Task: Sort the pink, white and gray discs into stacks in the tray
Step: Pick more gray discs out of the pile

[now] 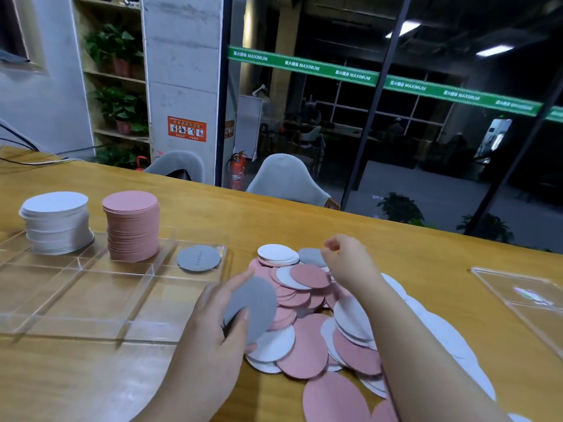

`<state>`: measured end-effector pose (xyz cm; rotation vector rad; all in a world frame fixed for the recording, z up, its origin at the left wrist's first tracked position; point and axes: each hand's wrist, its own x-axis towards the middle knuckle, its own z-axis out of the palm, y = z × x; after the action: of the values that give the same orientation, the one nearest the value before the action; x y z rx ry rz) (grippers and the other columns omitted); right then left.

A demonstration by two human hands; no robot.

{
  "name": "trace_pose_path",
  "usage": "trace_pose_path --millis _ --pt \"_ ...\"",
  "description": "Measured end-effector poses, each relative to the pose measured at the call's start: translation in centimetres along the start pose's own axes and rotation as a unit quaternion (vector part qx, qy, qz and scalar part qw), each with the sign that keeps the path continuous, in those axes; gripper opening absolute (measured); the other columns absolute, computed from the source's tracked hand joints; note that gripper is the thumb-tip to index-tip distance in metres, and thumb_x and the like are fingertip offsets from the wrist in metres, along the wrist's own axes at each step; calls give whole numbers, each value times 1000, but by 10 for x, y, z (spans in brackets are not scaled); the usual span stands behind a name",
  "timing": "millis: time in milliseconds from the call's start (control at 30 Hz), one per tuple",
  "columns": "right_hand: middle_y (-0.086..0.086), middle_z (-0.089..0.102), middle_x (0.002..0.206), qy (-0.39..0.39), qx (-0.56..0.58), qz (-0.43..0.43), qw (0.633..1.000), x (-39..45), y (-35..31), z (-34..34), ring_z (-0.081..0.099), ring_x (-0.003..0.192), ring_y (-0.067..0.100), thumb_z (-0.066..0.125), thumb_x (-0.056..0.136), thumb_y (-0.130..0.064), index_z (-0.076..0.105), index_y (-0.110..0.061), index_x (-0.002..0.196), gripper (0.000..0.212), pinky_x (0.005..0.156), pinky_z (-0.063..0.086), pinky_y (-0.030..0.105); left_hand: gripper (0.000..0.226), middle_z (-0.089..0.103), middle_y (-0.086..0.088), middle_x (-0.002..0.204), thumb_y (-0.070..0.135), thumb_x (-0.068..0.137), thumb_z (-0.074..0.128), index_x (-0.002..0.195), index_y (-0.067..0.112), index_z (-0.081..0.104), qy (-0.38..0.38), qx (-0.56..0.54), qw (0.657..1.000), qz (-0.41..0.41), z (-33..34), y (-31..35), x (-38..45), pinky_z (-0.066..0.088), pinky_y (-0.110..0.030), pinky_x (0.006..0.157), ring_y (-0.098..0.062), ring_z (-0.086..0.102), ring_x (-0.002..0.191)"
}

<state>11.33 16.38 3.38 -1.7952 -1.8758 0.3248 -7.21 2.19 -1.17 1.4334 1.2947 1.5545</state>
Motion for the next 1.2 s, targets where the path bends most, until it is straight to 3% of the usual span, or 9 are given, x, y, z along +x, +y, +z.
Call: trace_pose_path --millis 133,333,533,633,800,900,1033,1133,1200 --pt "11 51 130 -65 -115 34 991 17 -1 5 36 123 30 45 94 -43 46 -5 131 52 98 33 34 53 45 36 104 1 91 50 111 50 54 -15 -6 1000 9 1 -2 -1 57 -23 62 13 48 99" --pt "12 53 116 -126 -116 97 980 41 5 21 38 112 29 51 80 -57 57 -8 114 60 77 41 34 53 46 33 104 -1 91 49 108 49 58 -28 -10 1000 10 3 -4 -1 58 -25 64 9 51 96" --pt "11 57 111 -22 -71 62 995 46 12 21 47 108 29 65 80 -32 53 -11 113 41 84 46 33 57 48 33 106 -3 89 47 96 53 53 -25 -10 1000 -1 4 -7 -1 58 -26 62 3 51 97" --pt "6 59 100 27 36 21 999 41 11 12 56 89 22 58 83 -13 55 -11 102 19 69 46 30 56 48 34 105 -3 89 46 96 53 52 -23 -17 1000 -4 3 -8 -1 57 -25 63 3 51 96" --pt "-6 59 84 71 160 -56 983 14 -1 -13 54 74 12 55 91 -16 57 -18 86 6 59 41 20 55 46 37 105 -3 92 45 100 50 56 -19 -30 999 7 3 -7 -1 55 -19 63 7 48 103" --pt "-3 60 71 27 256 -91 962 -13 -9 -25 54 55 7 53 93 -12 58 -14 83 11 55 45 16 60 46 30 112 -1 94 42 97 57 57 -12 -61 998 -25 4 -10 1 57 -24 64 -9 51 110" --pt "-5 57 60 -89 314 -136 936 -49 -11 -32 53 53 10 52 93 -5 58 -14 80 17 57 46 23 56 45 22 119 3 95 41 96 57 57 -18 -78 996 -43 7 -11 2 58 -28 67 -12 51 110" --pt "-9 56 57 -147 308 -135 930 -68 -13 -29 54 51 8 56 91 -5 58 -13 78 15 53 45 22 31 49 12 124 27 88 54 98 57 56 -27 -96 994 -40 7 -8 1 58 -29 68 -11 57 107" --pt "-11 55 57 -161 299 -136 930 -77 -16 -22 55 51 8 58 90 -5 58 -12 78 14 52 45 20 33 51 12 125 40 75 61 100 59 54 -35 -92 994 -41 6 -8 -1 58 -31 70 -10 58 108"
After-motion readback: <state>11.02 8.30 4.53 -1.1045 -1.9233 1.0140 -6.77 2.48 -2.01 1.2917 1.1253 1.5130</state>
